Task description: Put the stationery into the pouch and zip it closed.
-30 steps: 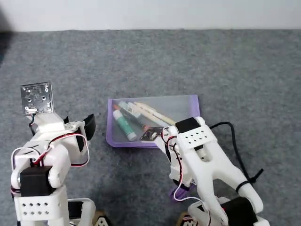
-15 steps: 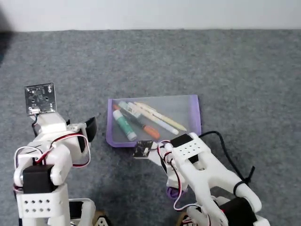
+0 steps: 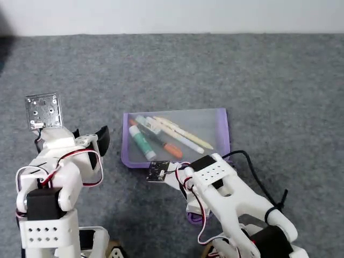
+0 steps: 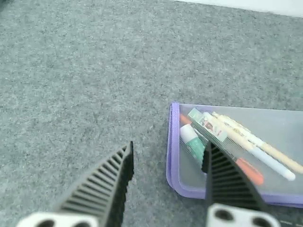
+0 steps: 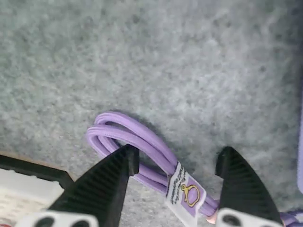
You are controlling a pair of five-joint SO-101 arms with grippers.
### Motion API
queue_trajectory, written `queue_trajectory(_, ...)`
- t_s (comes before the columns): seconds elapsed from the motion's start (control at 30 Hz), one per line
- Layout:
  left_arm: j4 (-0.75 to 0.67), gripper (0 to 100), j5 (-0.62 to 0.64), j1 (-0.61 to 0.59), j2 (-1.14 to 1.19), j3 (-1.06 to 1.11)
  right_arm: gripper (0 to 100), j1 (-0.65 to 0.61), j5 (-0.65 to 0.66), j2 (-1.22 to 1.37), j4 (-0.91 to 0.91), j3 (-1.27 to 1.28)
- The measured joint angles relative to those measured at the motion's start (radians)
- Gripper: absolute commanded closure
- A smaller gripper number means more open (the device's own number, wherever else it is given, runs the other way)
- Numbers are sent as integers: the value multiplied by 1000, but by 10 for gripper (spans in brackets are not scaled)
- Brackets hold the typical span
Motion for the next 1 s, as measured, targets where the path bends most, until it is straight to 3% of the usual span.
queue_trajectory(0.17,-2,768,0,0,0,0,993,-64,-58,-3,-8,-2)
queue_trajectory(0.37,-2,768,0,0,0,29,987,-74,-68,-11,-14,-2)
queue_trajectory(0.57,-2,768,15,0,0,31,991,15,-84,-11,-14,-187)
queue_trajectory(0.73,-2,768,69,0,0,31,991,104,-218,-11,-11,-436)
queue_trajectory(1.0,-2,768,124,0,0,31,991,112,-440,-11,57,-824)
